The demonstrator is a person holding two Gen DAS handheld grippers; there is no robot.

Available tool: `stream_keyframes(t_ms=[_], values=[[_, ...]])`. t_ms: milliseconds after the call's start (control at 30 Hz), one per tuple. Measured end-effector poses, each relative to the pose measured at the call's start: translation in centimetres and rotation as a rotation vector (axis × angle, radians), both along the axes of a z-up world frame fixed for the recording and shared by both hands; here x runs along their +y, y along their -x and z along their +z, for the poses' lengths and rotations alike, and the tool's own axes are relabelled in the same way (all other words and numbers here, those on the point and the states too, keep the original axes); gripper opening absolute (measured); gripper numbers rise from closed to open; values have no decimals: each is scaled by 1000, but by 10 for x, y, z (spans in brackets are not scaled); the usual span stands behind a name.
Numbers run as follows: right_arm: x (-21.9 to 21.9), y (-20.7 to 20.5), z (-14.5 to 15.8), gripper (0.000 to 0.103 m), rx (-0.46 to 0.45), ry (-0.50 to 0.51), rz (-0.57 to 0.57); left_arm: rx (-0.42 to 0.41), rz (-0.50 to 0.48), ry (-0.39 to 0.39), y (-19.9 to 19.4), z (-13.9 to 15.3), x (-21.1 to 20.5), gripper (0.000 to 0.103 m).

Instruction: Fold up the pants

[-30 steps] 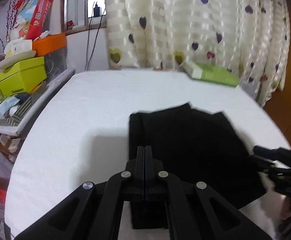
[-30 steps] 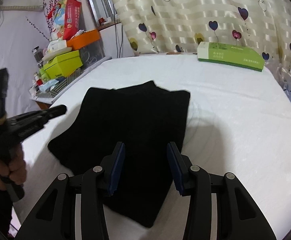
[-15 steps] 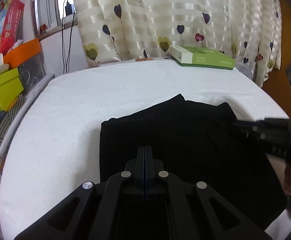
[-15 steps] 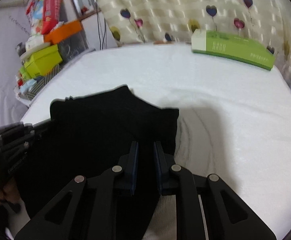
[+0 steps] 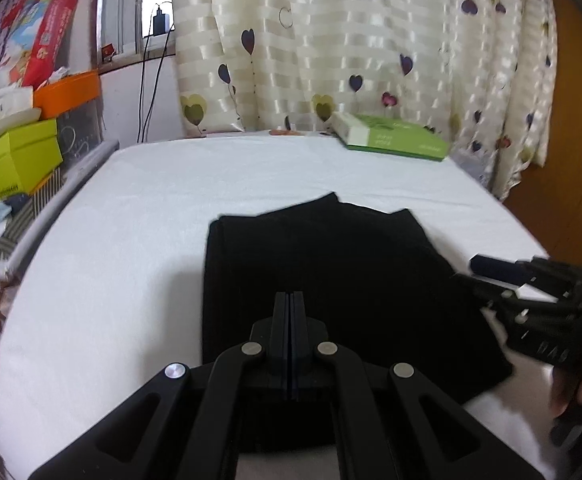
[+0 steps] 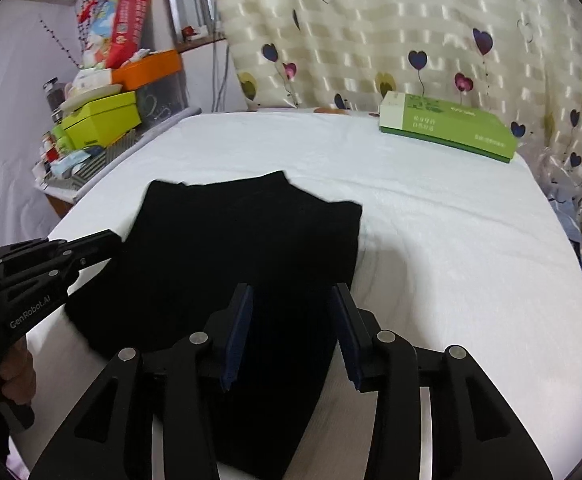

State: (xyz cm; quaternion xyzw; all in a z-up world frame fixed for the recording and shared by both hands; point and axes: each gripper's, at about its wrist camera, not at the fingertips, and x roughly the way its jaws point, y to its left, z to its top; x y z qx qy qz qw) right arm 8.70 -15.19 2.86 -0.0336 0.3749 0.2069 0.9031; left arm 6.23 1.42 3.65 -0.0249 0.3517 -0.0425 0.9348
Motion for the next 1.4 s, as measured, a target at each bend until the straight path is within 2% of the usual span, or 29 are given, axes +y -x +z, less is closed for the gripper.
stream_keyframes(t_ms=[167, 300, 433, 633, 733, 867, 933, 1100, 1200, 1300, 1400], values=[[5, 29, -2, 42, 2, -4, 15, -6, 0, 56, 32, -2, -6, 2], [7, 47, -9, 42, 8, 8, 36, 1, -9, 47, 46, -11, -6, 2], [9, 46, -24, 42, 40, 26, 53, 18, -9, 65, 40, -20, -3, 2], [6, 58, -10, 42, 10, 5, 55, 8, 1, 53, 48, -10, -3, 2], [8, 61, -15, 42, 21, 9, 61, 6, -5, 68, 56, -9, -5, 2], [10, 55, -24, 42, 42, 25, 64, 31, -25, 39, 51, -24, -8, 2], [9, 53, -24, 42, 49, 21, 67, 37, -32, 84, 48, -23, -2, 2], [6, 59, -15, 42, 36, -8, 58, 35, -40, 88, 42, -23, 0, 2], [11, 54, -25, 42, 47, 25, 65, 43, -37, 105, 36, -25, 2, 2], [11, 50, -25, 42, 54, 17, 69, 51, -38, 119, 31, -25, 4, 2], [11, 55, -17, 42, 43, 26, 63, 52, -26, 81, 35, -20, -1, 2]])
